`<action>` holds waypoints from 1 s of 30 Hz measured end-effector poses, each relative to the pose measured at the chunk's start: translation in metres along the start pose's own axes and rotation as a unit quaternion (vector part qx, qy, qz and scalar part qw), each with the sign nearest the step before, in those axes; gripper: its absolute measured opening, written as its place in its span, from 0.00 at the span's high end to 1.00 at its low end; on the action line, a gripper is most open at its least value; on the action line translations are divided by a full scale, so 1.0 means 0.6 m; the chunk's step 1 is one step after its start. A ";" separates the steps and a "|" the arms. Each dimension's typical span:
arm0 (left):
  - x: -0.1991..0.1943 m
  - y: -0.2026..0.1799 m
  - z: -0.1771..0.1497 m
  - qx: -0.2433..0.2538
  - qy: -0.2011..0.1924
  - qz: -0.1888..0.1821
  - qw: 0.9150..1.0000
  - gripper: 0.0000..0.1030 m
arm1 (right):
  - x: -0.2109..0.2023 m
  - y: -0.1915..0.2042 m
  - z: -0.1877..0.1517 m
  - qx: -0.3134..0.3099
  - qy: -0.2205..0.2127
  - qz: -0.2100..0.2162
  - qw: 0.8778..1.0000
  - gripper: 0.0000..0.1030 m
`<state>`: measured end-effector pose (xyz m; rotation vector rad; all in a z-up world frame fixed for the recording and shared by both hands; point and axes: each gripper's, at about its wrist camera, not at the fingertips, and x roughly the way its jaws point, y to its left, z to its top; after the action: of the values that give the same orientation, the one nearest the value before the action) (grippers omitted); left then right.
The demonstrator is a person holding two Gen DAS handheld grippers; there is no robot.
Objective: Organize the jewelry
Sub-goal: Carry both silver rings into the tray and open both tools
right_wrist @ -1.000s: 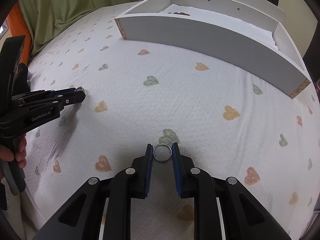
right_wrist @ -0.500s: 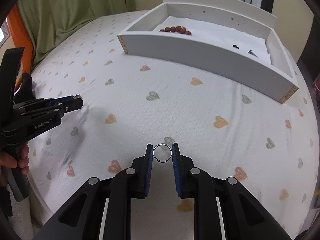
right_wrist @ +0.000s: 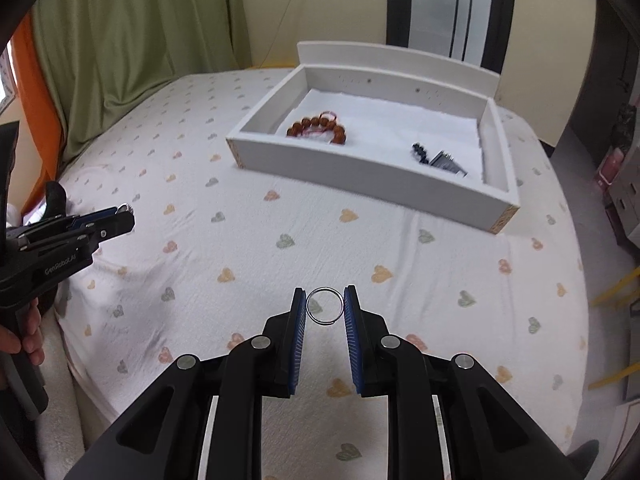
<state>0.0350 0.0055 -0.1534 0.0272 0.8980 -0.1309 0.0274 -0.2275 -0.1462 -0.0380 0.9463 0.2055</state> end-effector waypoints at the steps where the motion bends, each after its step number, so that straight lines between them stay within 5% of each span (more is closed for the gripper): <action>1: -0.007 -0.002 0.003 0.001 -0.004 0.000 1.000 0.80 | -0.007 -0.002 0.005 0.001 -0.005 -0.001 1.000 0.80; 8: -0.038 -0.009 0.057 0.001 -0.030 0.005 1.000 0.80 | -0.060 -0.022 0.068 0.014 -0.048 -0.013 0.999 0.80; 17: -0.015 -0.059 0.204 0.035 -0.074 -0.017 0.997 0.80 | -0.062 -0.086 0.216 0.024 -0.093 -0.026 0.995 0.79; 25: 0.087 -0.112 0.348 0.059 -0.095 -0.035 0.993 0.80 | 0.037 -0.172 0.343 0.029 -0.100 -0.034 0.994 0.79; 30: 0.174 -0.137 0.379 0.071 -0.073 -0.050 0.994 0.80 | 0.119 -0.218 0.366 0.035 -0.081 -0.041 0.995 0.79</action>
<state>0.2663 -0.1043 -0.0907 0.1040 0.7419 -0.2856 0.2688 -0.3178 -0.0832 0.0049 0.7884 0.0975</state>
